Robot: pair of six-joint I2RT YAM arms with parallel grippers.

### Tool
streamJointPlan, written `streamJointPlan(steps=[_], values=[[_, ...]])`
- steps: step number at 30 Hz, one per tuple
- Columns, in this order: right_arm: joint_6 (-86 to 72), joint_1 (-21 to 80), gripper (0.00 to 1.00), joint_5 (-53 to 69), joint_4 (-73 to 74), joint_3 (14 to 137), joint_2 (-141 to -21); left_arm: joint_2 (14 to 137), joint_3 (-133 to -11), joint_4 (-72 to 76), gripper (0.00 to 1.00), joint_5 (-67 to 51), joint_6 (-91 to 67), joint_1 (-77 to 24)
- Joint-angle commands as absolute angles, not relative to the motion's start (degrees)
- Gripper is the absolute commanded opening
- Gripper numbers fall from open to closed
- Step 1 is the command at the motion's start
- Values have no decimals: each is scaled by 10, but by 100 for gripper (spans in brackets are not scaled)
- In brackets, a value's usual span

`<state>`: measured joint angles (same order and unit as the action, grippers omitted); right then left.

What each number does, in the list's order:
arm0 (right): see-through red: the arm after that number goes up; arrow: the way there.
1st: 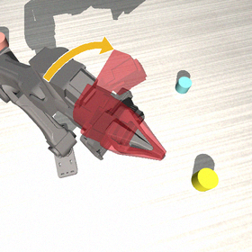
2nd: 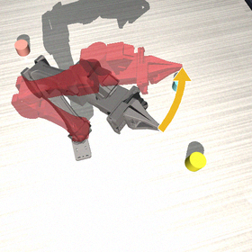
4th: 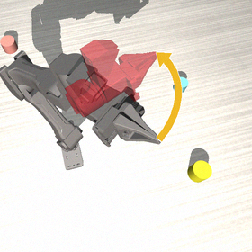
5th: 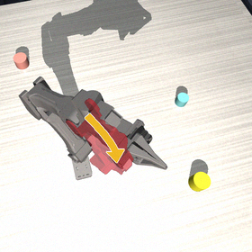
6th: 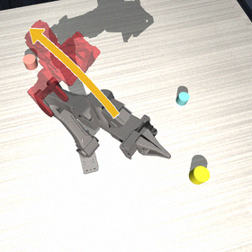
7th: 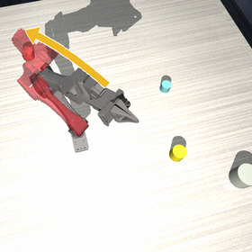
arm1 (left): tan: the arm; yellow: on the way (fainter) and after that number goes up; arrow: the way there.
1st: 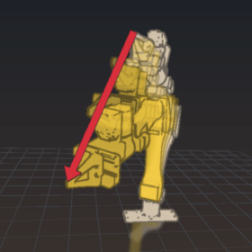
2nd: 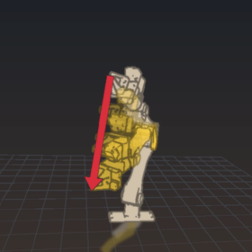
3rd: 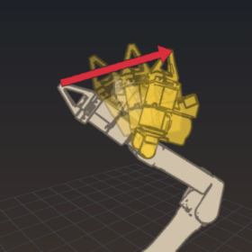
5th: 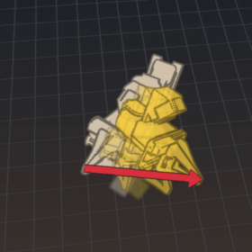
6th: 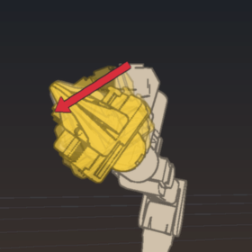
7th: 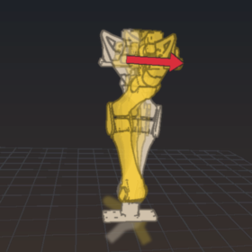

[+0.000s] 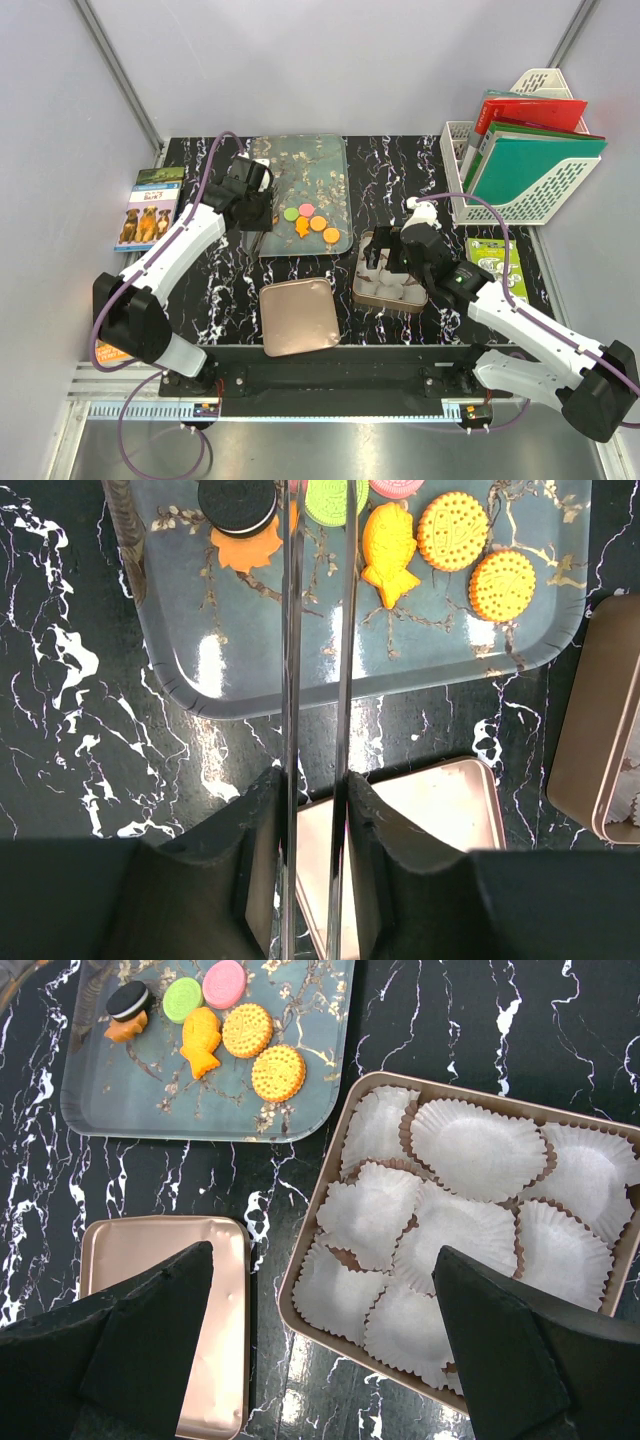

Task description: Pack the cookies

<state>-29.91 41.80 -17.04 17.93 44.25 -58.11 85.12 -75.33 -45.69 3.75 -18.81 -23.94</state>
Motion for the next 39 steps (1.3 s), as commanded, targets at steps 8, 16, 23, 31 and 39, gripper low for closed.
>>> streamJointPlan(steps=[8,16,23,31,39], values=[[-311,418,100,-183,169,433,-573,818,-746,-446,37,76,-180,-241],[-309,418,100,-185,169,430,-568,818,-735,-439,37,115,-182,-239],[-309,418,100,-183,170,431,-569,831,-726,-434,45,148,-193,-240],[-308,417,100,-184,169,430,-575,825,-714,-422,50,156,-195,-239],[-309,417,100,-185,168,425,-570,849,-711,-409,51,141,-203,-240]])
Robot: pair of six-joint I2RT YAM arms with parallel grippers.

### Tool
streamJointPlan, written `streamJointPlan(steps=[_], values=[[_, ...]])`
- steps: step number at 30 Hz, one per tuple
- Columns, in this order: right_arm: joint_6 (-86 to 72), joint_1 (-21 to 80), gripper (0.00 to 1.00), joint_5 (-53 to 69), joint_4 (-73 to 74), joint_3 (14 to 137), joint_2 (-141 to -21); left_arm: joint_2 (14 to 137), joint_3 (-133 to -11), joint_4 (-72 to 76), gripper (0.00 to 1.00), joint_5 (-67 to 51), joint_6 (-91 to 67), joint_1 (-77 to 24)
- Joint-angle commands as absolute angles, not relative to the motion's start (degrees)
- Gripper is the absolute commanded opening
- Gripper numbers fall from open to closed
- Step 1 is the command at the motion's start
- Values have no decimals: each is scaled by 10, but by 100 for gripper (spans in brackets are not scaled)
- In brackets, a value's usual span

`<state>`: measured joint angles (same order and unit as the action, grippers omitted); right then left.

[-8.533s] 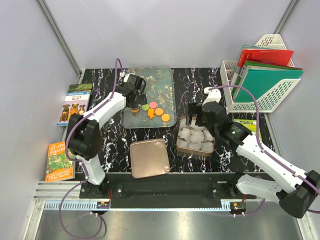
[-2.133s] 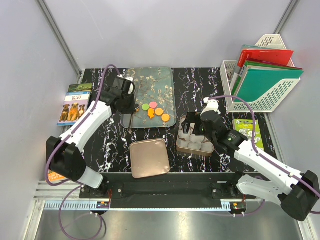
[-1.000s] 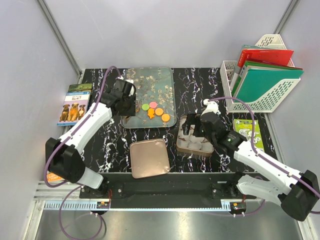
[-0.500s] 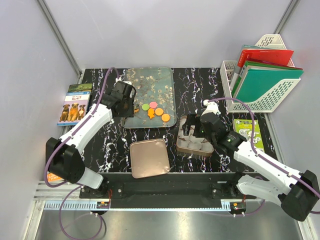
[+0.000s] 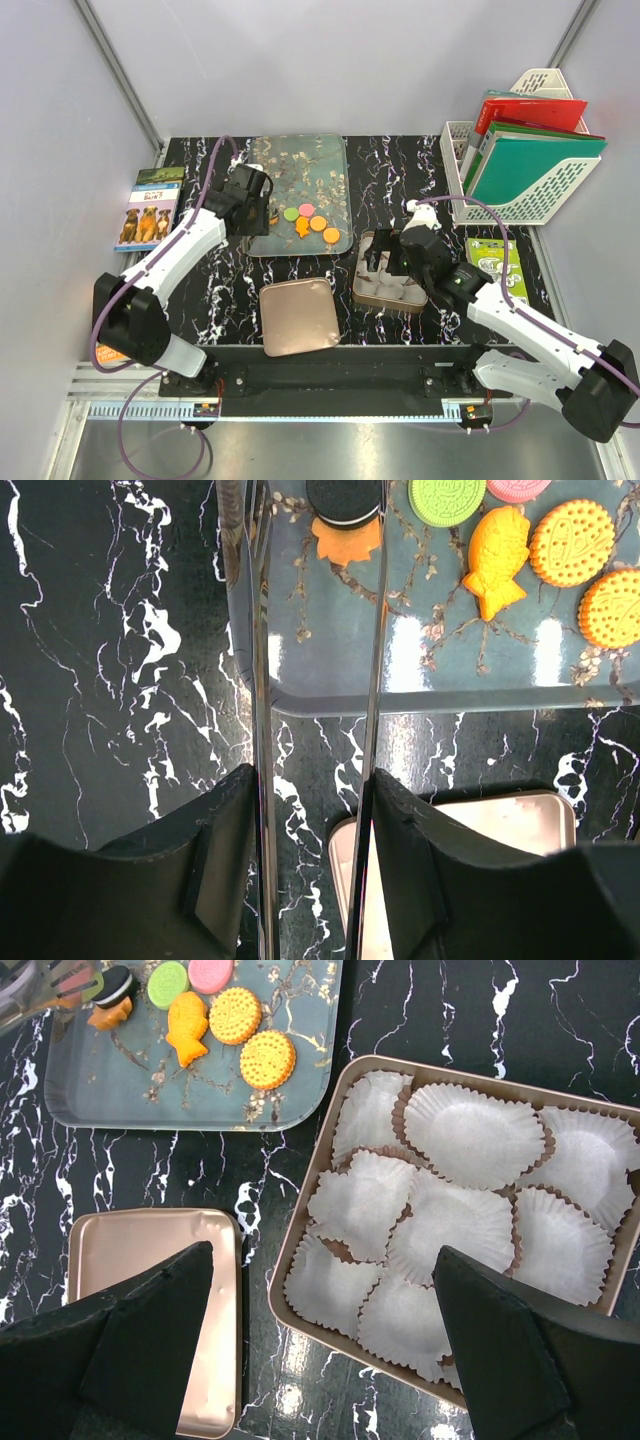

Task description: Pack the cookies

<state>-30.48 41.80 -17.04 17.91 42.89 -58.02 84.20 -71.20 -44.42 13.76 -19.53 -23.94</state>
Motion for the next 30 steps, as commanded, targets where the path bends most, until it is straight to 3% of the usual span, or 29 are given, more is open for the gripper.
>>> streamJointPlan(steps=[1,19,30], values=[[-309,418,100,-185,167,423,-568,852,-710,-405,51,139,-204,-239],[-308,418,100,-191,165,418,-574,892,-717,-394,51,127,-213,-240],[-310,418,100,-187,165,418,-577,872,-722,-393,39,154,-205,-240]])
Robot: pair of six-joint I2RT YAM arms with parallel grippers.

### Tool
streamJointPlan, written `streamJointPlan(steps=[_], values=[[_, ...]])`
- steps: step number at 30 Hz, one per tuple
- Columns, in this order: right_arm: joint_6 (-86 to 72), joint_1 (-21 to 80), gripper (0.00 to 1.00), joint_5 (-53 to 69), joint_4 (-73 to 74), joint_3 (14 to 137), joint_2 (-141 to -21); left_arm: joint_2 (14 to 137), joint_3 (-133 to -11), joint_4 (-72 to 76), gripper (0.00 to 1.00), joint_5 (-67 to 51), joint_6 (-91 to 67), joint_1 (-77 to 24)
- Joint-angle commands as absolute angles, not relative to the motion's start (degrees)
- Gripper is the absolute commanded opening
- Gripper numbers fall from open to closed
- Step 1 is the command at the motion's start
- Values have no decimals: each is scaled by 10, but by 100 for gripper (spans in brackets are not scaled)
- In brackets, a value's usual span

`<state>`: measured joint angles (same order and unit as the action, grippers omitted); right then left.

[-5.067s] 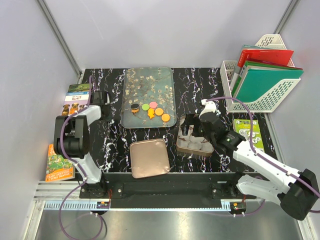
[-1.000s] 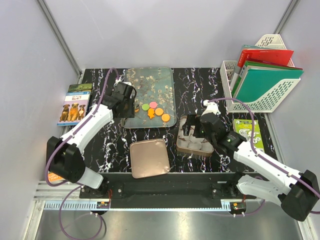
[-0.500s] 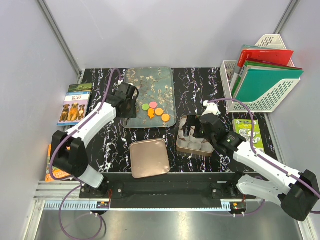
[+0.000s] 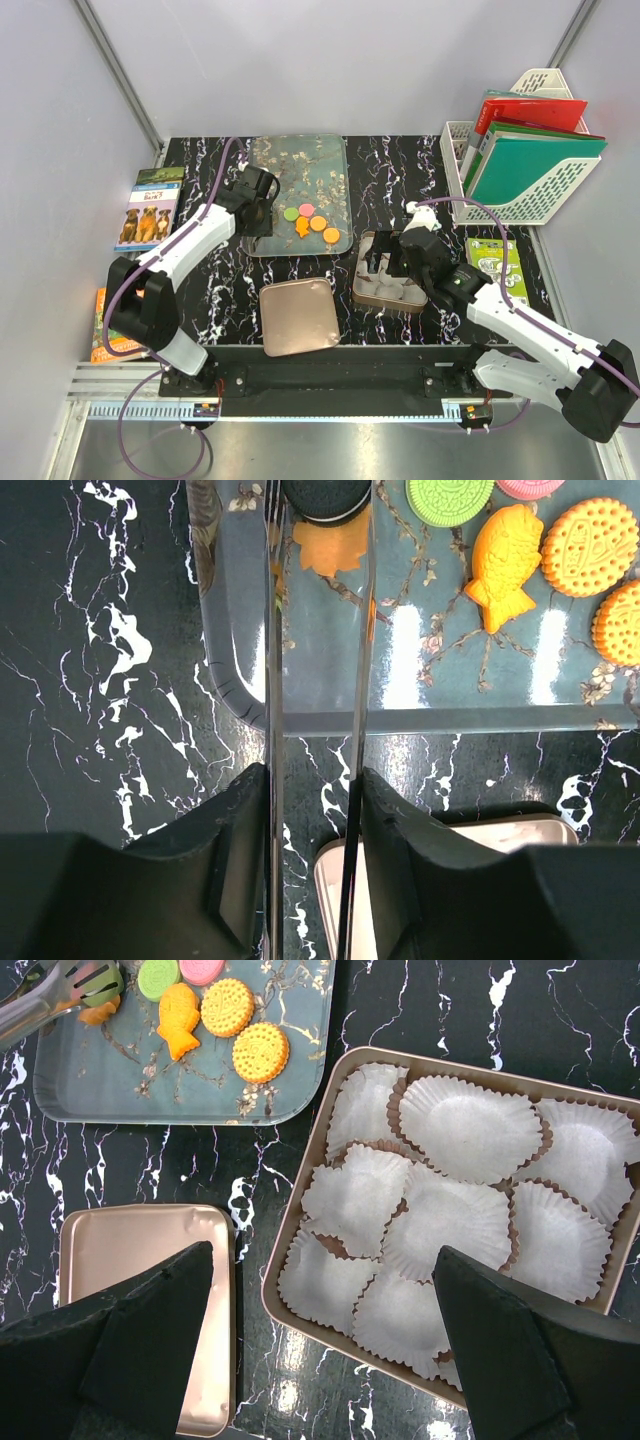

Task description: Pack the cookies

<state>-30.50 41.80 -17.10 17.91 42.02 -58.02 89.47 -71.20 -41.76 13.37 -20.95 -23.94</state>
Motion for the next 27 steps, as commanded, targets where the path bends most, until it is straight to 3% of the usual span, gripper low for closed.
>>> streamJointPlan(steps=[1,12,17,21,27], values=[[-312,417,100,-187,164,417,-576,870,-722,-393,37,155,-204,-240],[-309,418,100,-186,165,422,-573,804,-746,-410,36,221,-189,-240],[-308,418,100,-195,174,428,-565,775,-751,-415,30,185,-196,-250],[-300,417,100,-219,186,445,-550,775,-761,-414,22,170,-199,-327],[-286,418,100,-262,221,476,-523,805,-804,-410,18,159,-191,-452]])
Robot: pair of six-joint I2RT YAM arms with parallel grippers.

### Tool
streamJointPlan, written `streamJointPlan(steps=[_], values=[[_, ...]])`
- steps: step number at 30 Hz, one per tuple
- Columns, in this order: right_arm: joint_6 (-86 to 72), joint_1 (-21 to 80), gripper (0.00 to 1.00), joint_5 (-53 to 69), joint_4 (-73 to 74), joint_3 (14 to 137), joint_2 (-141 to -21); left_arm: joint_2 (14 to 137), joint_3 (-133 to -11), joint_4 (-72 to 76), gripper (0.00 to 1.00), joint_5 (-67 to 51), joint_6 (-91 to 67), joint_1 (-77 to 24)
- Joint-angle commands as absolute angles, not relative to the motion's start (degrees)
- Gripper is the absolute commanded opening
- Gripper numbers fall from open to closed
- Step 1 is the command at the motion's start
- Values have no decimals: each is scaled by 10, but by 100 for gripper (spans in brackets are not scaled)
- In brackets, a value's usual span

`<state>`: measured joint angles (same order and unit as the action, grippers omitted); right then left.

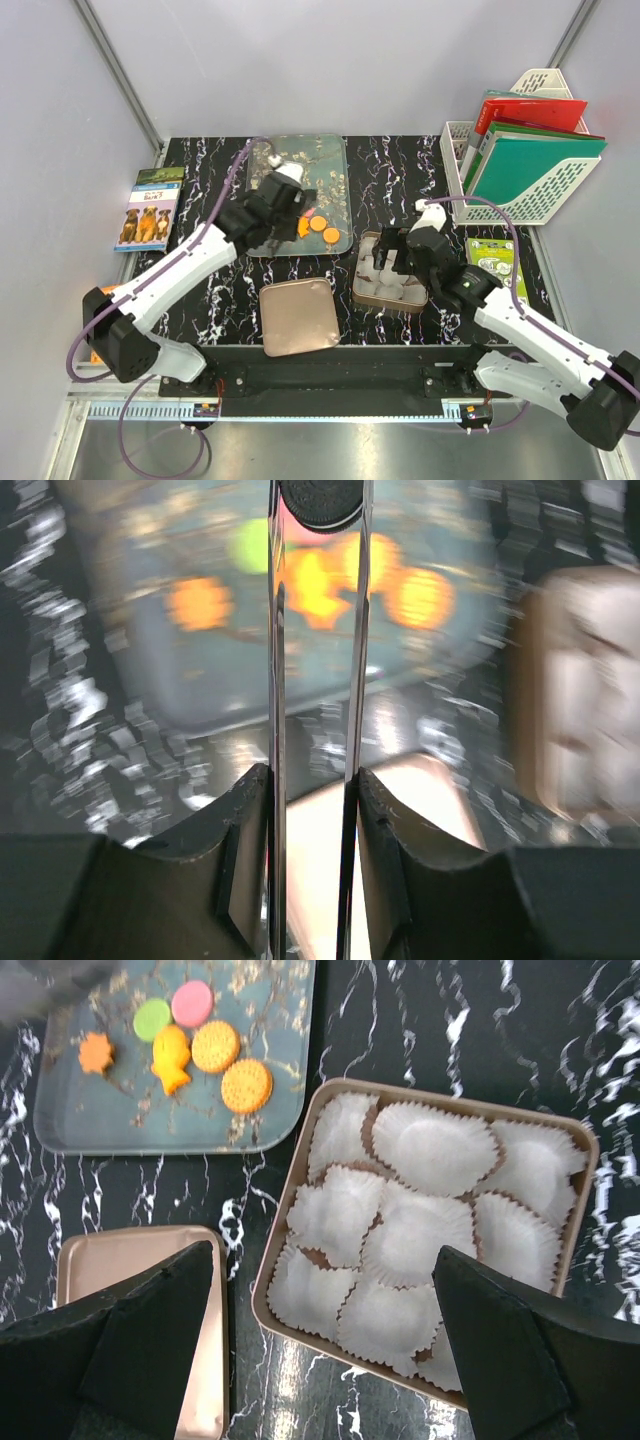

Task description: Pack the cookies

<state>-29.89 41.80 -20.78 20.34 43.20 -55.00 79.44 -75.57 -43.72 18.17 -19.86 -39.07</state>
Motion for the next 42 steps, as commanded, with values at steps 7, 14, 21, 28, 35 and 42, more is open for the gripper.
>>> streamJointPlan(steps=[7,14,21,28,35,42], values=[[-289,417,100,-299,252,500,-476,869,-841,-388,17,108,-173,-527],[-287,417,100,-316,268,501,-448,937,-881,-384,17,105,-170,-565],[-287,417,100,-322,275,494,-441,980,-923,-381,16,94,-170,-590],[-286,417,100,-324,279,487,-432,1013,-948,-381,17,91,-162,-596],[-282,418,100,-330,280,483,-426,1020,-945,-382,17,87,-164,-597],[-283,418,100,-329,276,483,-439,1007,-921,-381,17,94,-169,-602]])
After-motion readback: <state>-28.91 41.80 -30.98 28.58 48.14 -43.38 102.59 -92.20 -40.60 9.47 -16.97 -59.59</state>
